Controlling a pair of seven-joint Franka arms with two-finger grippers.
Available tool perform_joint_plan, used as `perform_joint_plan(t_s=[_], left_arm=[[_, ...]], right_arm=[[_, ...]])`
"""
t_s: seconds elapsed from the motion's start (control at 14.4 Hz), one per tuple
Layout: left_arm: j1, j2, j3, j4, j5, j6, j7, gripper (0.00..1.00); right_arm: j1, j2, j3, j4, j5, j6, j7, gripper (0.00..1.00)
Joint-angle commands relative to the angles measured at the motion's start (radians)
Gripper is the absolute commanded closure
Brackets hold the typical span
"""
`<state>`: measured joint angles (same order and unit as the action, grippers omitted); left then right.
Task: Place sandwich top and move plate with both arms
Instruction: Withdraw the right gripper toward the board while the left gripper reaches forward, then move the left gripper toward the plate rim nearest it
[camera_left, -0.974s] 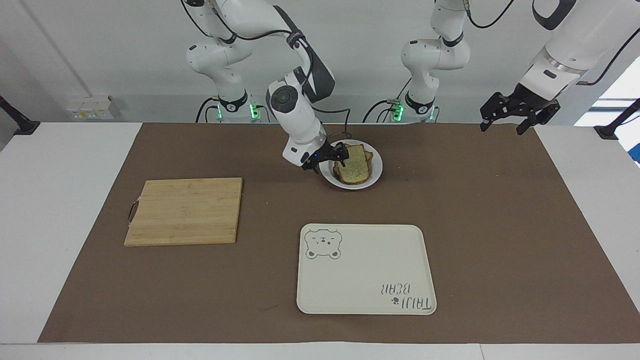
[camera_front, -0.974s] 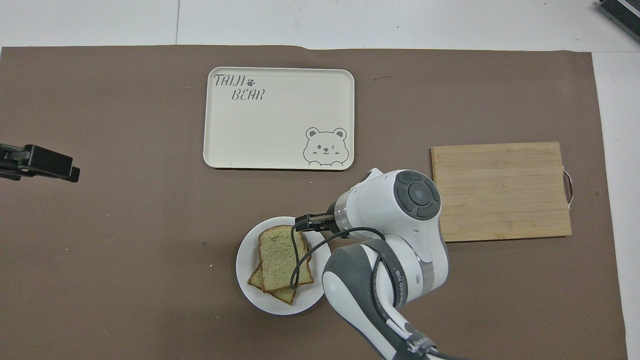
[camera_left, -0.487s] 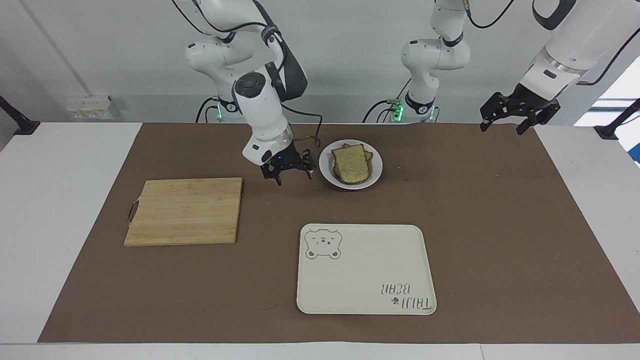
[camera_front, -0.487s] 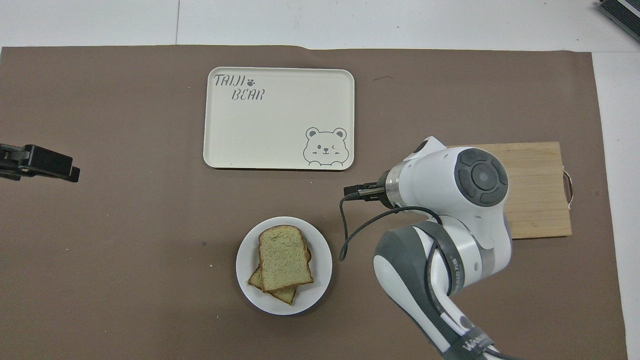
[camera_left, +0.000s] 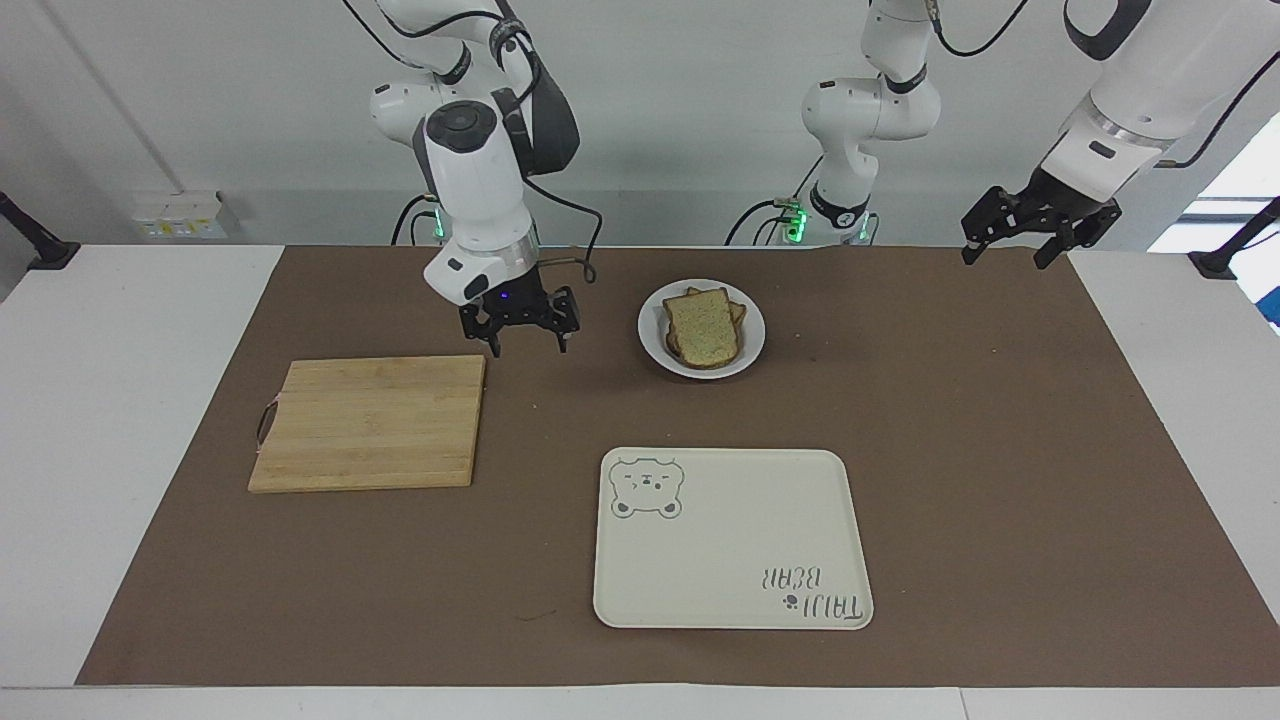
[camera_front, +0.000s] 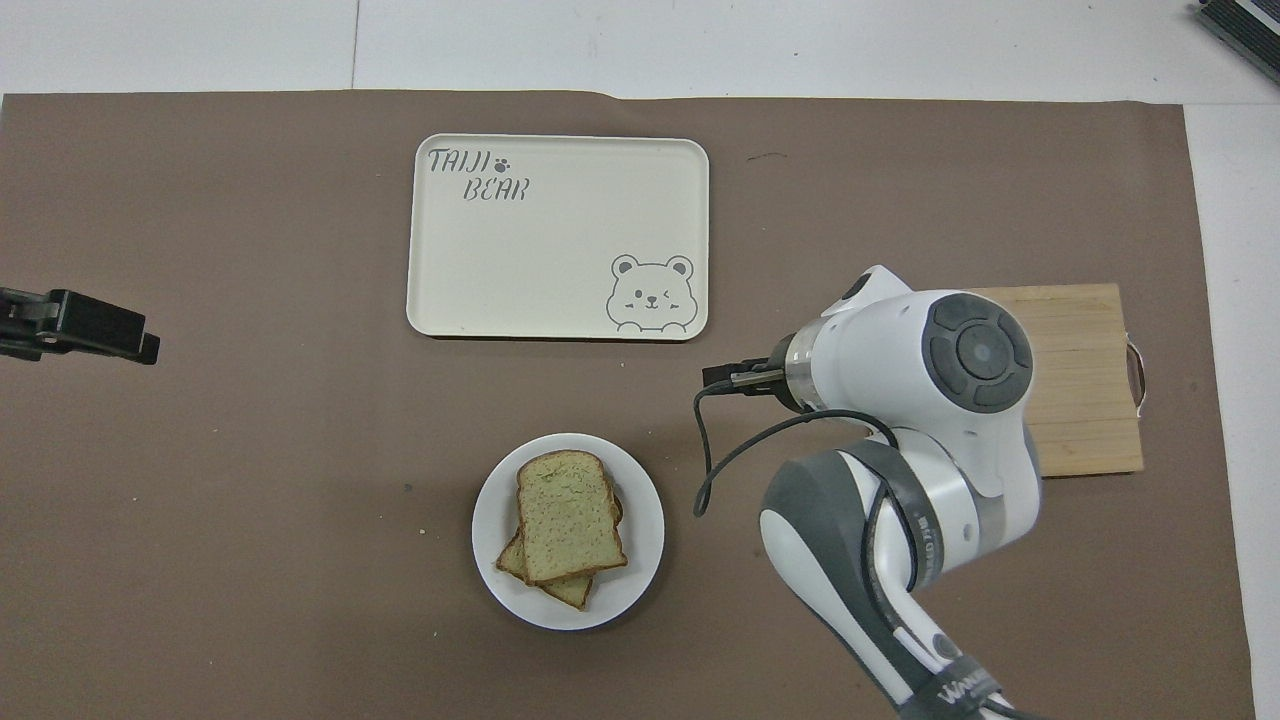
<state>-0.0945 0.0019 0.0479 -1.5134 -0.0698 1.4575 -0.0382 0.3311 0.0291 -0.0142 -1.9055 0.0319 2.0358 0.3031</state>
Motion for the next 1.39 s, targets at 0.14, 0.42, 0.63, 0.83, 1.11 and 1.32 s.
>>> perform_joint_plan(t_s=[0.14, 0.42, 0.63, 0.83, 1.11, 1.32], left_arm=[[-0.014, -0.017, -0.008, -0.076, 0.019, 0.090, -0.103, 0.00], [-0.045, -0.040, -0.013, -0.209, 0.018, 0.228, -0.098, 0.00], [-0.068, -0.051, -0.014, -0.300, 0.016, 0.316, -0.085, 0.00], [-0.102, -0.053, -0.014, -0.378, 0.015, 0.392, -0.042, 0.00], [-0.152, -0.053, -0.014, -0.448, 0.010, 0.422, 0.012, 0.00], [-0.159, -0.059, -0.014, -0.464, -0.031, 0.437, 0.021, 0.00]], right_arm=[[-0.073, -0.037, 0.008, 0.150, -0.027, -0.195, 0.016, 0.00], [-0.133, -0.103, 0.002, 0.163, -0.029, -0.235, 0.018, 0.00], [-0.179, -0.124, 0.000, 0.175, -0.038, -0.241, 0.014, 0.00], [-0.224, -0.130, -0.001, 0.254, -0.041, -0.337, 0.011, 0.00], [-0.299, -0.133, -0.015, 0.348, -0.041, -0.485, -0.091, 0.00], [-0.313, -0.156, -0.039, 0.362, -0.038, -0.525, -0.131, 0.00]])
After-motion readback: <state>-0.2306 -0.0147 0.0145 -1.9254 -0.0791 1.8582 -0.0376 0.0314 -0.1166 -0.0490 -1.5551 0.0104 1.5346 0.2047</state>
